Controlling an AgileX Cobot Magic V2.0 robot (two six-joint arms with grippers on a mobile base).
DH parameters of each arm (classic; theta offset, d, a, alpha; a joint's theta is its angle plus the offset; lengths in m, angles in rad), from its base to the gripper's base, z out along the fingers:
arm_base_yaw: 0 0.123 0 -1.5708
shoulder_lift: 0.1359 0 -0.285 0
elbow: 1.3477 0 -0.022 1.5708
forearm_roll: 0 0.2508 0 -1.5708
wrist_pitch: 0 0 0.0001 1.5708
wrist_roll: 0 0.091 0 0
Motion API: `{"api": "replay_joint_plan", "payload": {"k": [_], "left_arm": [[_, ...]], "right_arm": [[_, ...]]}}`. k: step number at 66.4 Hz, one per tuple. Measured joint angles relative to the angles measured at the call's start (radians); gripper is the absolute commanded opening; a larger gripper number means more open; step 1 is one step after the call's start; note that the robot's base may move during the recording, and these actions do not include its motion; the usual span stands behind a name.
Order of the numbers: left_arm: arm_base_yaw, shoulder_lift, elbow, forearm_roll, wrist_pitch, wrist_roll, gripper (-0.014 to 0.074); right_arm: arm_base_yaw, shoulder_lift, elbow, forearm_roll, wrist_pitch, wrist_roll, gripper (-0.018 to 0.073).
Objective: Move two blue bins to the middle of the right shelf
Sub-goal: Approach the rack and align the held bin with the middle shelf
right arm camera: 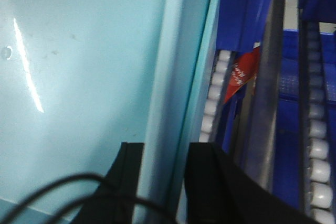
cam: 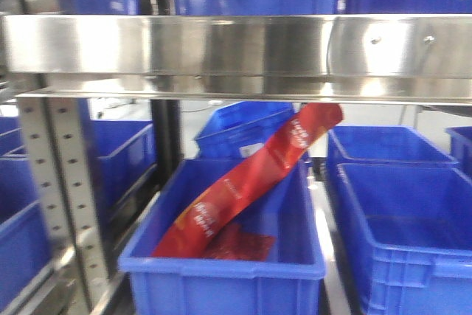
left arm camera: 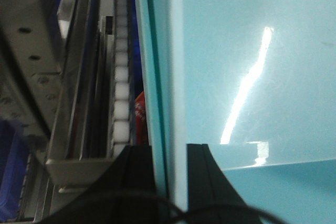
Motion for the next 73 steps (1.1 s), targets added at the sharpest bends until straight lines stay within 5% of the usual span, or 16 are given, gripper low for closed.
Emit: {"api": "replay_joint_plan", "payload": {"k": [73], "left_arm": [[0.0, 0.0, 0.0, 0.0, 0.0, 0.0, -0.0111]], "right_arm": [[0.0, 0.0, 0.0, 0.0, 0.0, 0.0, -0.0153]]}}
